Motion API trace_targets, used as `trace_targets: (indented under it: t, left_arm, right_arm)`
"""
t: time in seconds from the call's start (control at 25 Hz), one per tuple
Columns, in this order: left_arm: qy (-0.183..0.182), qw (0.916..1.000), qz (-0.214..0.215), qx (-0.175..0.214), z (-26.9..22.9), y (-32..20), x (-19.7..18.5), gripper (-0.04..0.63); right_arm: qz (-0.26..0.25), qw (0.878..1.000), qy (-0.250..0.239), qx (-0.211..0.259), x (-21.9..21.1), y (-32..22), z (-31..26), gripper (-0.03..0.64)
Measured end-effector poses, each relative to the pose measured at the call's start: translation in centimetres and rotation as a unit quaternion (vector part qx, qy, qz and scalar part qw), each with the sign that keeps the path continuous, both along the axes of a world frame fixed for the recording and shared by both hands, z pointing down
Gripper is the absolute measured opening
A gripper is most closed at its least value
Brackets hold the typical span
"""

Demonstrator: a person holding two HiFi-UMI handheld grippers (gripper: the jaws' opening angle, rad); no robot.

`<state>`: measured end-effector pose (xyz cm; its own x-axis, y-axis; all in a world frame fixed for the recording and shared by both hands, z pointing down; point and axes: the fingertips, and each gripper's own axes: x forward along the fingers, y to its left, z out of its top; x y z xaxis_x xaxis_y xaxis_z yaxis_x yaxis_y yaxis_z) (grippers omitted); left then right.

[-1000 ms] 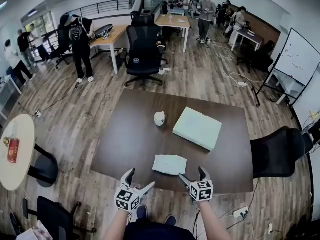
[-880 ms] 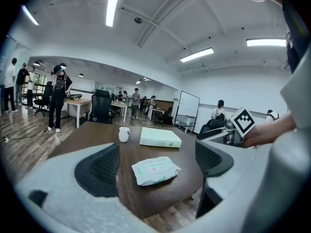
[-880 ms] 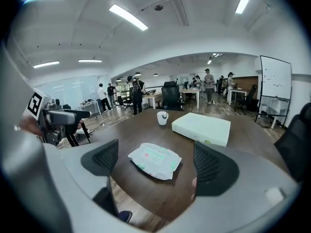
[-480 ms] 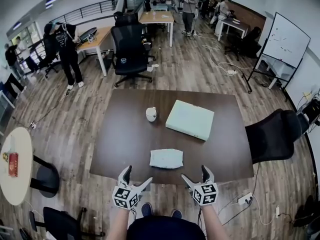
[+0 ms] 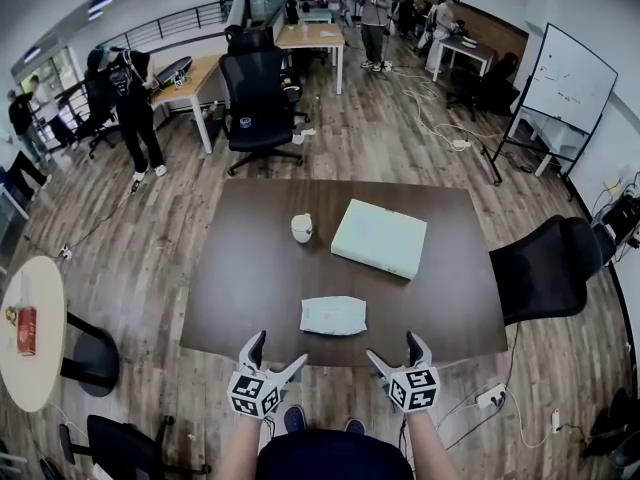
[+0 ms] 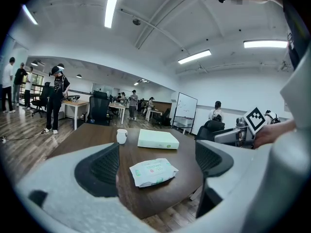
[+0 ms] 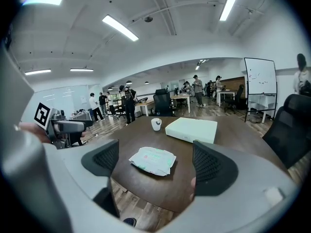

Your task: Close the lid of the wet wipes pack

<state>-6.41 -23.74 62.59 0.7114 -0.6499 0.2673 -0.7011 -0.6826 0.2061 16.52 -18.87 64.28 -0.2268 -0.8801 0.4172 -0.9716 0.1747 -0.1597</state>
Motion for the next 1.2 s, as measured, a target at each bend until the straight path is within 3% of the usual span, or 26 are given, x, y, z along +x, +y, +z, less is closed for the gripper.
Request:
trace_targets:
  t: [1.2]
  left_arm:
    - [-0.001,0.9999,-0.013,-0.002,-0.2,1.1,-1.2,0.476]
  right_arm:
    - [-0.025,1.000,0.002,-0.009,-1.5,0.5,-0.1,0.468]
